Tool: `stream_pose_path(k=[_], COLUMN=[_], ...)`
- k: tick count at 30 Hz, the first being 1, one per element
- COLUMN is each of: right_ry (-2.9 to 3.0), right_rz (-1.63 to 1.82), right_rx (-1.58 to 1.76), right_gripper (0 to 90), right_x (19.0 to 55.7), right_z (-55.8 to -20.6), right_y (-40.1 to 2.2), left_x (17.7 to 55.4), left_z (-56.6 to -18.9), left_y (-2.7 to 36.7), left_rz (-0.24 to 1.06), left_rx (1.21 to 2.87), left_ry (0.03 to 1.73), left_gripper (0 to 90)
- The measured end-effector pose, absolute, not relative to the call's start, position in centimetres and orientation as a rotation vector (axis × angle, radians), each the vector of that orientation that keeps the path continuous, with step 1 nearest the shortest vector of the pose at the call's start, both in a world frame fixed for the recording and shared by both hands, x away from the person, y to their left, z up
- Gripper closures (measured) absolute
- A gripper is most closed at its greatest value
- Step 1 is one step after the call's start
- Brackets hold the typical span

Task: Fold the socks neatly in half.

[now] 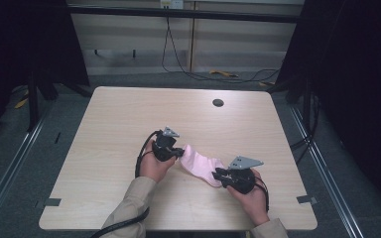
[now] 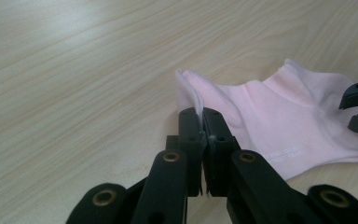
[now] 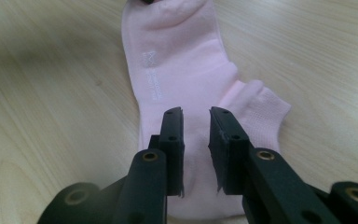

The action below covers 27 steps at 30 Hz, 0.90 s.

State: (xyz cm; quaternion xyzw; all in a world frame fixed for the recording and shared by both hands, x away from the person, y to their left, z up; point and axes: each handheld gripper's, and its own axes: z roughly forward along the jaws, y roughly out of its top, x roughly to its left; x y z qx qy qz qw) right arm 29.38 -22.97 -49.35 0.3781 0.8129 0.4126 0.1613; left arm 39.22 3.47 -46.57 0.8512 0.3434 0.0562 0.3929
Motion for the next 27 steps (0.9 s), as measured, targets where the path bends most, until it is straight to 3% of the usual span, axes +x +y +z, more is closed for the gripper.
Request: stream_pose_path(k=[11, 27], right_ry=[2.339, 2.402], right_rz=[1.144, 1.073], right_rx=[1.109, 1.105], right_gripper=[90.0, 90.0], right_x=[29.6, 28.9], right_z=[-49.2, -49.7], right_y=[-22.8, -22.7], left_x=[39.1, 38.0], left_z=[-45.2, -44.0], left_y=[3.8, 3.4], left_rz=[0.14, 0.134], left_rx=[2.155, 2.137], left_ry=[0.85, 0.802], left_gripper=[87.4, 87.5])
